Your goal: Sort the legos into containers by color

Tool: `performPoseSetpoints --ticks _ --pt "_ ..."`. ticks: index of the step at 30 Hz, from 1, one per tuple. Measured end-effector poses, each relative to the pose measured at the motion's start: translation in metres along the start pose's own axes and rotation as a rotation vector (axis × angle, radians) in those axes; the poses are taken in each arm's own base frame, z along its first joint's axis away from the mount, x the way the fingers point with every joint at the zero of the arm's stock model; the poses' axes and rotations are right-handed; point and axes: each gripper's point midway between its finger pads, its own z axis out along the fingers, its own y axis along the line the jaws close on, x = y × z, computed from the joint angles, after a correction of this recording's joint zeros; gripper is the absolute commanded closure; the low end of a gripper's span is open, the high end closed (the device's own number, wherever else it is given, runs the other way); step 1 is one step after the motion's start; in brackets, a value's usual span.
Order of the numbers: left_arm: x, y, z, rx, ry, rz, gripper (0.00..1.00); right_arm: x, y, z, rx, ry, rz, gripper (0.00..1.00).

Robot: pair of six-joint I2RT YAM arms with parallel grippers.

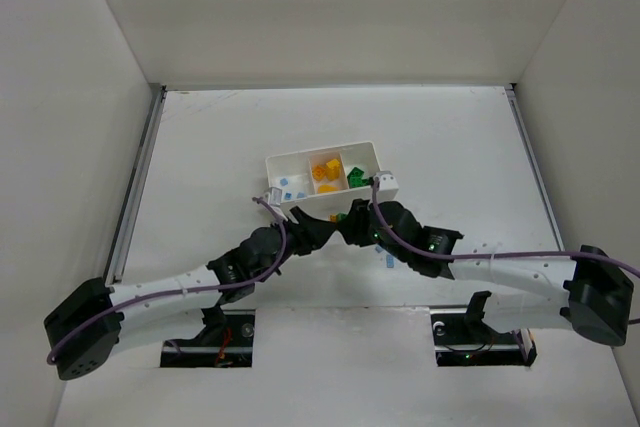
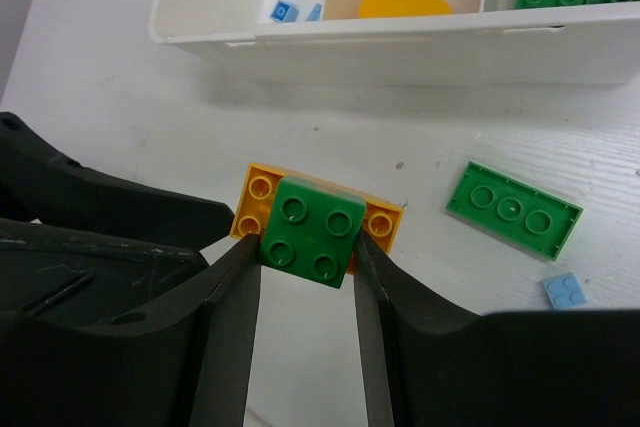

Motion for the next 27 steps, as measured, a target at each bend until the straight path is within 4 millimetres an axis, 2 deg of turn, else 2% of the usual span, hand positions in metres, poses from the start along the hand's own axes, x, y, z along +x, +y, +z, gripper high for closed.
performPoseSetpoints --ticks 9,17,23,27 --pt "-0.002 -0.005 0.004 0.019 -0.014 -0.039 0.58 -0.001 0.009 -0.007 -0.066 0.003 0.025 0.78" --pt "-0.007 -0.001 0.004 0.005 -0.045 -0.045 0.62 -0.004 0.017 -0.017 -0.149 -0.003 0.071 0.78" --pt "-0.011 -0.009 0.005 0.038 -0.062 -0.06 0.77 -0.006 0.019 -0.017 -0.199 0.003 0.114 0.78" --pt "-0.01 -0.005 0.007 0.025 -0.065 -0.049 0.88 -0.008 0.018 -0.017 -0.209 0.009 0.133 0.78"
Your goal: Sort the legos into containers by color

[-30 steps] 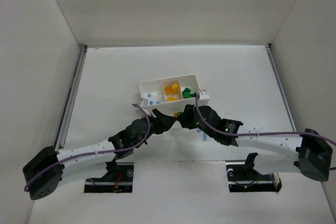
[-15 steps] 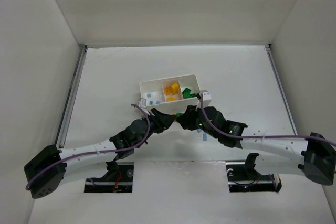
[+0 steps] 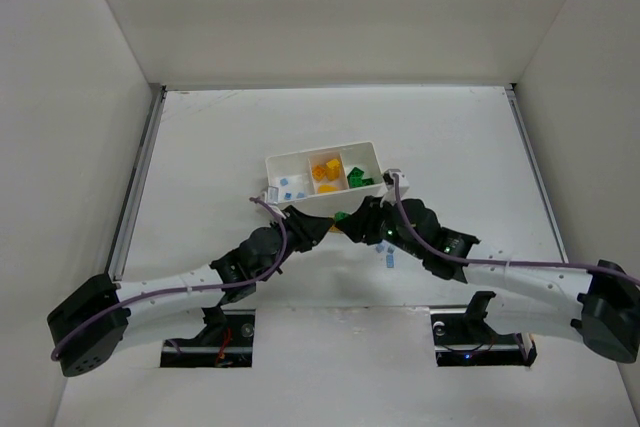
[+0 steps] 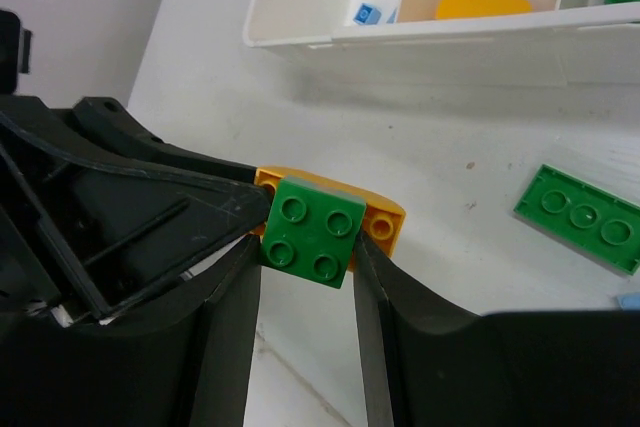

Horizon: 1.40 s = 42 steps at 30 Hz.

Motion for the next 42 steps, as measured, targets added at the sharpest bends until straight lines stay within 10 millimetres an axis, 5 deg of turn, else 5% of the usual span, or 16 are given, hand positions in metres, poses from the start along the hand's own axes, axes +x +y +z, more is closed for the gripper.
performPoseSetpoints --ticks 17,23,27,31,35,42 --pt "-0.003 0.02 -0.005 -0.034 -0.013 0.012 0.91 -0.052 0.005 -0.014 -0.075 -0.122 0.075 0.78" --pt "-0.001 0.021 -0.01 -0.04 0.0 0.04 0.9 -0.097 0.0 0.003 0.056 -0.2 -0.022 0.78" --pt "-0.007 0.019 -0.015 -0.034 -0.014 0.056 0.9 -0.12 -0.029 0.028 0.188 -0.223 -0.063 0.76" --pt "-0.016 0.019 -0.019 -0.039 -0.036 0.09 0.89 -0.121 -0.074 0.053 0.334 -0.189 -0.088 0.72" --pt "-0.034 0.019 -0.018 -0.066 -0.075 0.141 0.89 -0.114 -0.109 0.068 0.432 -0.142 -0.106 0.53" --pt "-0.083 -0.006 -0.006 -0.074 -0.184 0.216 0.88 -0.125 -0.117 0.073 0.456 -0.157 -0.115 0.38"
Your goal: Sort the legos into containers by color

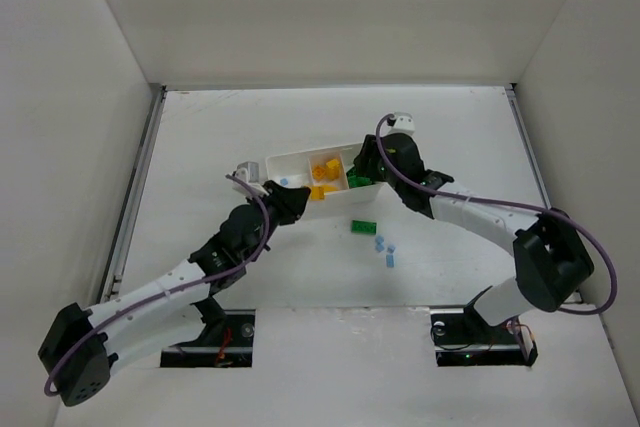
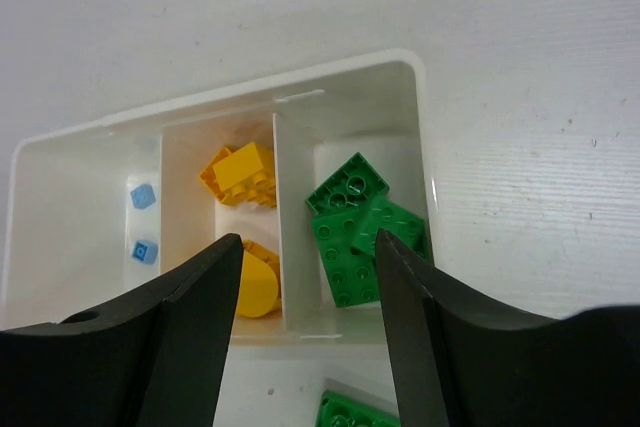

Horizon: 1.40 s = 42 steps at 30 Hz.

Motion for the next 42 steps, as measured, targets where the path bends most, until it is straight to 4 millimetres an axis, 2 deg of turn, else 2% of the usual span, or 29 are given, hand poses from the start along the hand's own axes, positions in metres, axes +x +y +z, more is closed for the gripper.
performPoseSetpoints --ticks 3,6,8,11,13,16,18,23,26,29,32,38,42 --pt "-0.008 -0.002 0.015 -0.022 -0.012 0.033 0.88 -0.004 0.001 -0.004 -0.005 -0.015 0.004 0.39" --pt "-0.004 0.003 0.034 -0.059 0.002 0.069 0.88 -0.003 -0.002 -0.018 -0.015 -0.029 0.005 0.51" --pt "0.002 0.009 0.047 -0.087 0.025 0.093 0.87 0.004 -0.003 -0.031 -0.03 -0.03 0.0 0.62" --pt "0.011 0.02 0.067 -0.13 0.057 0.124 0.86 0.021 0.0 -0.049 -0.061 -0.015 -0.015 0.64" --pt "0.014 0.027 0.08 -0.156 0.071 0.14 0.85 0.036 -0.001 -0.058 -0.072 0.004 -0.031 0.59" --pt "0.017 0.038 0.098 -0.188 0.085 0.157 0.83 0.059 -0.008 -0.062 -0.064 0.048 -0.056 0.41" --pt "0.016 0.045 0.109 -0.206 0.089 0.164 0.81 0.074 -0.016 -0.062 -0.047 0.085 -0.08 0.34" --pt "0.016 0.059 0.124 -0.236 0.103 0.175 0.63 0.108 -0.027 -0.055 -0.001 0.186 -0.146 0.23" --pt "0.015 0.061 0.127 -0.234 0.113 0.182 0.51 0.129 -0.029 -0.052 0.014 0.248 -0.2 0.2" --pt "0.013 0.062 0.127 -0.231 0.114 0.188 0.5 0.141 -0.025 -0.052 0.005 0.29 -0.248 0.16" --pt "0.007 0.059 0.124 -0.22 0.106 0.188 0.5 0.143 -0.021 -0.055 -0.01 0.305 -0.282 0.11" --pt "-0.023 0.04 0.097 -0.158 0.028 0.171 0.51 0.137 -0.008 -0.049 -0.039 0.34 -0.361 0.13" --pt "-0.039 0.033 0.075 -0.12 -0.024 0.156 0.51 0.148 -0.01 -0.044 -0.042 0.401 -0.429 0.13"
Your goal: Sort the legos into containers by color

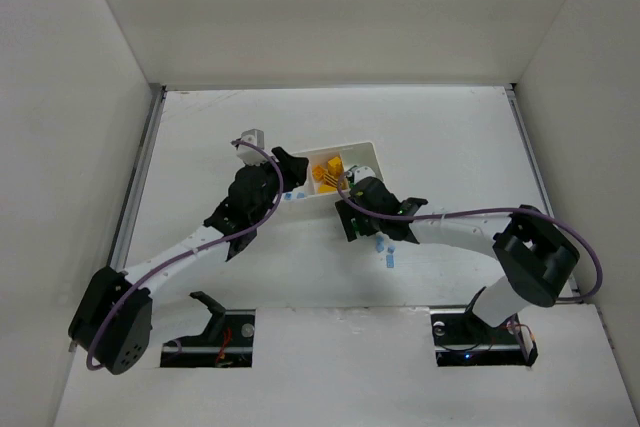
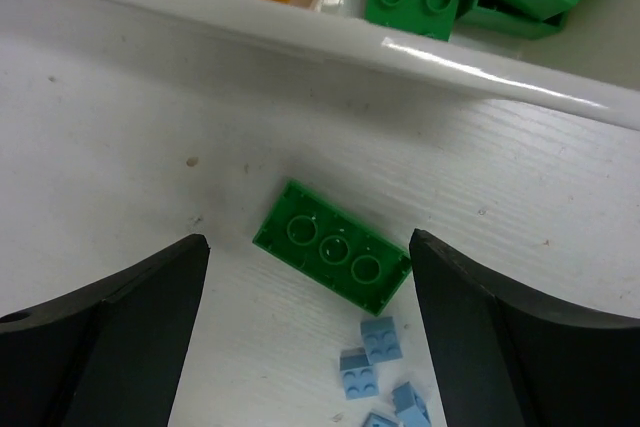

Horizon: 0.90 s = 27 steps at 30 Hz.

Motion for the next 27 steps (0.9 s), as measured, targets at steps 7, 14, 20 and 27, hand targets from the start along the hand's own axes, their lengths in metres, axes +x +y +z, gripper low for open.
performPoseSetpoints --ticks 7,14,20,27 --pt "-0.004 0.021 -0.02 -0.019 -0.034 -0.01 0.51 0.025 -0.005 0.01 0.007 0.097 -0.09 0.22" --pt "0.002 0.042 -0.025 -0.05 -0.025 -0.015 0.52 0.019 0.0 0.019 0.0 0.125 -0.125 0.58" --pt "0.008 0.057 -0.029 -0.078 -0.019 -0.027 0.52 0.017 0.002 0.019 0.0 0.13 -0.13 0.86" --pt "-0.009 0.055 -0.037 -0.059 -0.078 -0.056 0.56 -0.012 0.015 -0.017 -0.043 0.025 -0.117 0.87"
